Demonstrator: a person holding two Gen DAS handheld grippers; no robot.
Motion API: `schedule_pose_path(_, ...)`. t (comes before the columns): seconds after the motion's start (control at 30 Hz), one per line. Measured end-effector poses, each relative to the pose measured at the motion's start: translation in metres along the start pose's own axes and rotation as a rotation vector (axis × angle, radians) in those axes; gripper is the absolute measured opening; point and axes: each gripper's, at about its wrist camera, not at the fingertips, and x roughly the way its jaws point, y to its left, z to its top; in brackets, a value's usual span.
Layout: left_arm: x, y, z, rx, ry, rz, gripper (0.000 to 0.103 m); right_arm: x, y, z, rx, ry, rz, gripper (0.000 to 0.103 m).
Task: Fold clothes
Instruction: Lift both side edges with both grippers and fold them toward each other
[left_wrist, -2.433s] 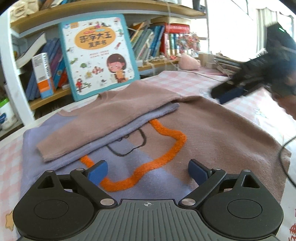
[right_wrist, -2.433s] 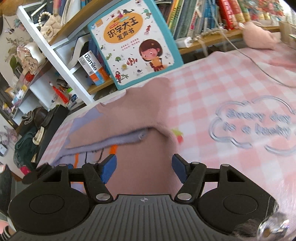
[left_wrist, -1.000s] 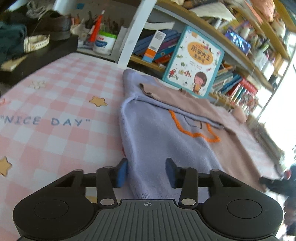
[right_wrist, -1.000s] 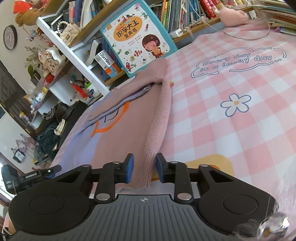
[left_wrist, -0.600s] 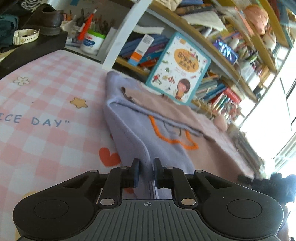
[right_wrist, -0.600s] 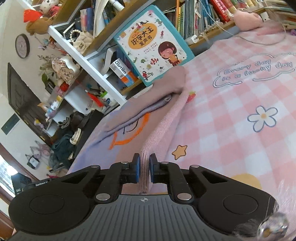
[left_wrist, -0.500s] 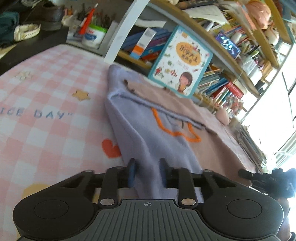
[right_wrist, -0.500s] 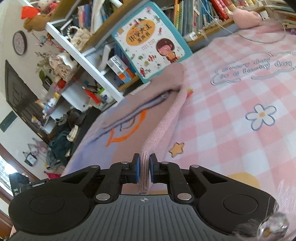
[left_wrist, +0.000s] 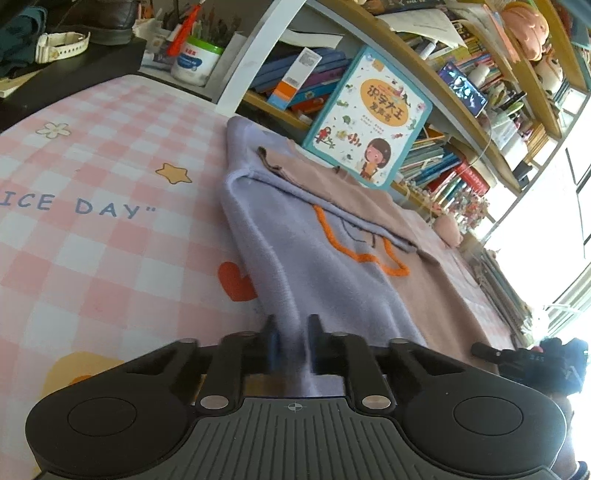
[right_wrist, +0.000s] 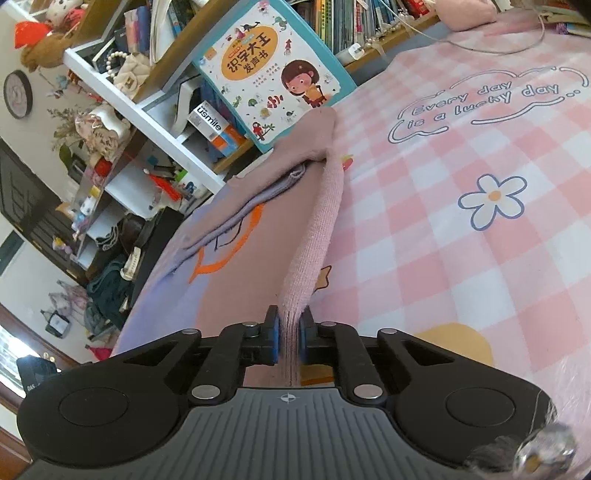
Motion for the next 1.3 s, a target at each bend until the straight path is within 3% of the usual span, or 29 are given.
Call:
schedule_pose_path(0.5, -0.041, -0.012, -0.04, 0.032, 0.101, -0.075, 0.006, -0.077, 0.005, -0.055, 0.034, -0.046, -0.011, 0.006)
schedule_pose_path(1.0, -0.043, -0.001, -0.043, -0.053, 0.091, -0.127, 0.012, -0.071, 0.001, -0.066, 0.093, 0.003, 0.029, 0.01)
schedule_pose_path(1.17, -0.044, 0.0, -0.045, -0.052, 0.084, -0.13, 0.005, -0.073, 0.002, -0.068, 0.074, 0.001, 0.028, 0.006)
schedule_pose_path(1.3, -0.056, -0.001, -0.051, -0.055, 0.11, -0.166, 0.004, -0.085, 0.003, -0.072, 0.084, -0.003, 0.1, 0.006)
